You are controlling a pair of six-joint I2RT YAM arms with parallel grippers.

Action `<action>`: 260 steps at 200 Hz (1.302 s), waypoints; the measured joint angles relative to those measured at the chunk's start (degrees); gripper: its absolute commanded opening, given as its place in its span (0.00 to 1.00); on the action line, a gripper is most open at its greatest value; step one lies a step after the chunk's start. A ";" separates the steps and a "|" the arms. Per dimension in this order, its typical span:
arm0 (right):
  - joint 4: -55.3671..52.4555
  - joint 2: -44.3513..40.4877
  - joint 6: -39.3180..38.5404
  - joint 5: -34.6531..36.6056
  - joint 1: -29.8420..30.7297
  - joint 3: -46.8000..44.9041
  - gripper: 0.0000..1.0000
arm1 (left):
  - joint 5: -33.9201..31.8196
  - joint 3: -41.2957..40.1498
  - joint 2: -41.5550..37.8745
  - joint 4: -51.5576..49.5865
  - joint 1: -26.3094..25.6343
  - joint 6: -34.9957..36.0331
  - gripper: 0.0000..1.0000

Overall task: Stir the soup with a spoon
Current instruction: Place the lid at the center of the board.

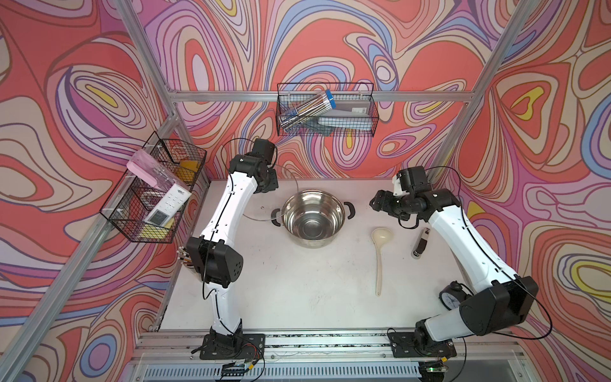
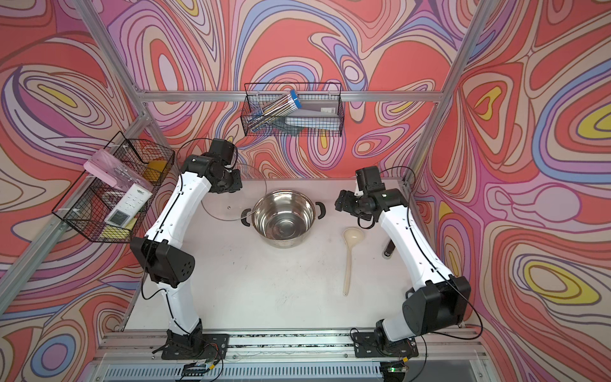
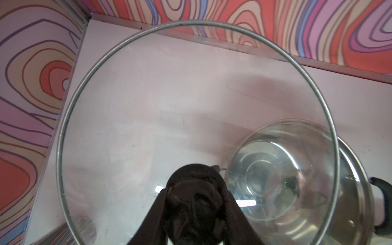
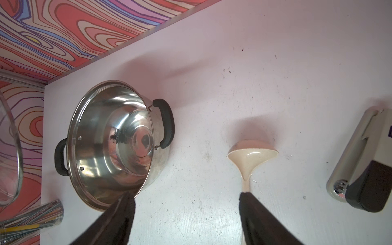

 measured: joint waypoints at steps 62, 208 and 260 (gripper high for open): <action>-0.11 2.49 -0.02 -0.76 0.15 2.99 0.80 | -0.68 -2.64 1.51 1.84 7.78 0.00 0.25; -0.68 7.23 0.57 -0.94 0.28 5.31 0.81 | -1.27 -6.97 13.16 7.23 11.39 0.00 0.24; 0.07 7.80 2.80 -1.05 0.52 3.58 0.81 | 0.00 -9.27 16.55 10.32 11.80 -0.20 0.25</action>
